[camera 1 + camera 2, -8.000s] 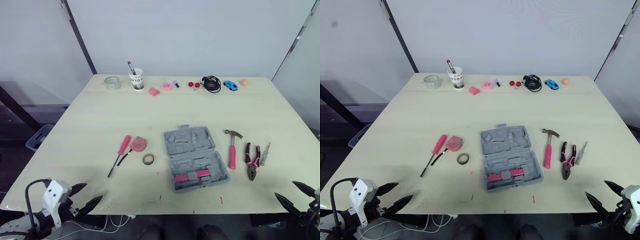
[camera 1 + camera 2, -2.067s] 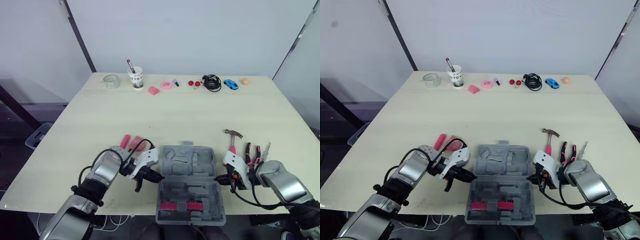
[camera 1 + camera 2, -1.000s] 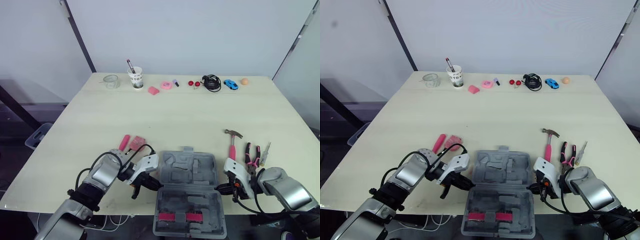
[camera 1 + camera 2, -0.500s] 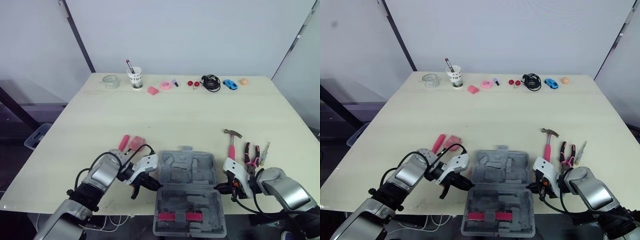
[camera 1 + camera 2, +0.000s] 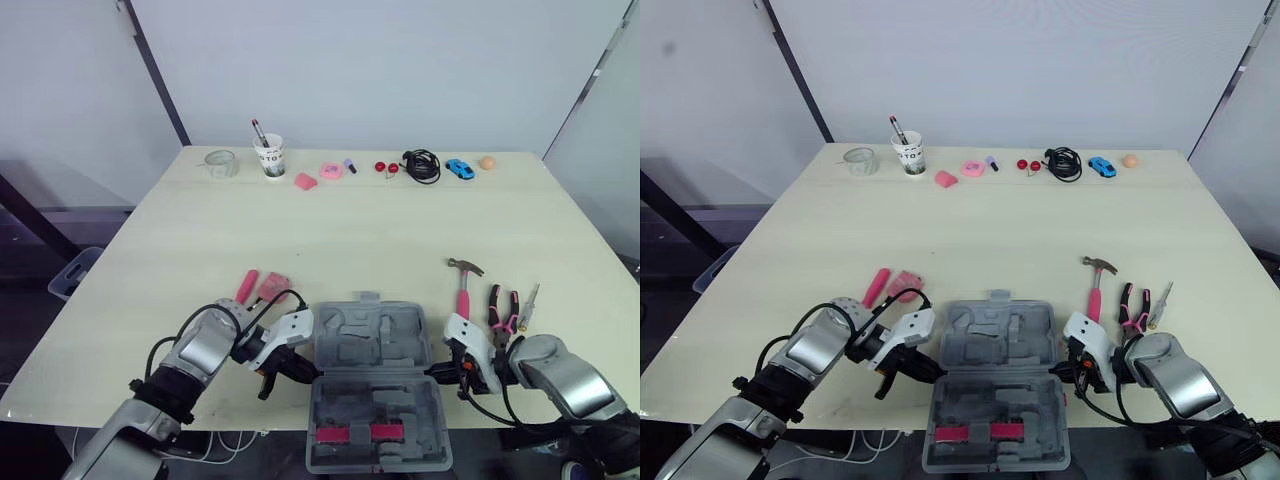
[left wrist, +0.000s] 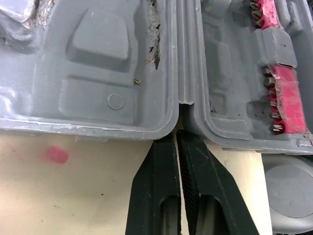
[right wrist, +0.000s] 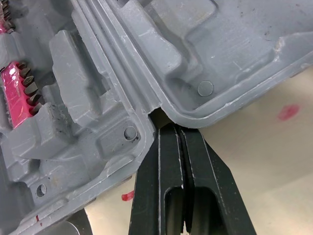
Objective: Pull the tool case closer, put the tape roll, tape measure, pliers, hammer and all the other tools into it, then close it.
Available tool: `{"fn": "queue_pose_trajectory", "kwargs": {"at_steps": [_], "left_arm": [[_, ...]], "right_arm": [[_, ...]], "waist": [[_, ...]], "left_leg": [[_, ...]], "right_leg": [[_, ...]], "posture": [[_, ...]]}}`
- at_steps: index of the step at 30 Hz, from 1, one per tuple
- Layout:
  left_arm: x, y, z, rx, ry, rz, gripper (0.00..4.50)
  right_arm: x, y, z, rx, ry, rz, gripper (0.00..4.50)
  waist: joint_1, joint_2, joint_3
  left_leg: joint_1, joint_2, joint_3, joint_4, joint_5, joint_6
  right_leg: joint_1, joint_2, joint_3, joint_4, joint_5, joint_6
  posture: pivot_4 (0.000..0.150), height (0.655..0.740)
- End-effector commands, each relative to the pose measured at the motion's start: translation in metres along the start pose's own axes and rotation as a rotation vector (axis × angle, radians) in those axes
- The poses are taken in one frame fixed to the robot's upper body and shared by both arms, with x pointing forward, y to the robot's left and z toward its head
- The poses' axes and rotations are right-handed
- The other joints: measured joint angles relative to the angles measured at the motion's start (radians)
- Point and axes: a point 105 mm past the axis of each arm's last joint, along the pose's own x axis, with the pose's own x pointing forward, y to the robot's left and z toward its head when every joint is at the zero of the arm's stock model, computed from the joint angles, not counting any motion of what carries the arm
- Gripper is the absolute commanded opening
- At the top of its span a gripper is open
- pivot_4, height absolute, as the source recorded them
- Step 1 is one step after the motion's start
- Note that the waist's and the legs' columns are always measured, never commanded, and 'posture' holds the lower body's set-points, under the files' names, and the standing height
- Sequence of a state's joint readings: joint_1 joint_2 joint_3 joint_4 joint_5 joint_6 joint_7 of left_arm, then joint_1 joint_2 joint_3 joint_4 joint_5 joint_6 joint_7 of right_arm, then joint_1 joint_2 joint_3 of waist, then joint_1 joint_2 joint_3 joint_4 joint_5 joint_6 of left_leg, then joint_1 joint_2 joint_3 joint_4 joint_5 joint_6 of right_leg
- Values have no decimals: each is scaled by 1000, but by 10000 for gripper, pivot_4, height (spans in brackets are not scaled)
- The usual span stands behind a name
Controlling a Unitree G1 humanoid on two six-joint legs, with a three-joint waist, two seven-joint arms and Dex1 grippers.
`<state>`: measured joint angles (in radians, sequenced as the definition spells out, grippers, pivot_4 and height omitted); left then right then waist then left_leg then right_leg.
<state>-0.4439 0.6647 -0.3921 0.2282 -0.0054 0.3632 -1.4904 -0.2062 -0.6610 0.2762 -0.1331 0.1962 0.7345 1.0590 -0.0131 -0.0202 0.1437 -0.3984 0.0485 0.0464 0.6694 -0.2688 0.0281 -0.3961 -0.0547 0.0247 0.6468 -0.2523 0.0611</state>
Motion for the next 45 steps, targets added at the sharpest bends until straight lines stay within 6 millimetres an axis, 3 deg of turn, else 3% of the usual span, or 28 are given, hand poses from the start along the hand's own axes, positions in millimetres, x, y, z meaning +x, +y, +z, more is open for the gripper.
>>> {"fn": "queue_pose_trajectory", "kwargs": {"at_steps": [1,12,28,45], "left_arm": [[6,-5,-4,-4,9,-38,1816],[7,-4,-3,0,11,-36,1816],[6,15,3,21,-23,56,1816],[8,17,4,21,-25,55,1816]], "right_arm": [[3,6,18,-63,-60,31,0],[3,8,13,-52,-49,38,0],[2,10,10,-40,-39,44,0],[3,8,10,-39,-41,38,0]], "waist": [[0,0,0],[0,0,0],[7,1,-1],[10,2,-2]], "left_leg": [[0,0,0,0,0,0],[0,0,0,0,0,0],[0,0,0,1,0,0],[0,-1,0,2,0,0]], "right_leg": [[0,0,0,0,0,0],[0,0,0,0,0,0],[0,0,1,1,0,0],[0,0,1,2,0,0]], "posture": [[1500,7400],[1500,7400],[1500,7400],[1500,7400]]}}
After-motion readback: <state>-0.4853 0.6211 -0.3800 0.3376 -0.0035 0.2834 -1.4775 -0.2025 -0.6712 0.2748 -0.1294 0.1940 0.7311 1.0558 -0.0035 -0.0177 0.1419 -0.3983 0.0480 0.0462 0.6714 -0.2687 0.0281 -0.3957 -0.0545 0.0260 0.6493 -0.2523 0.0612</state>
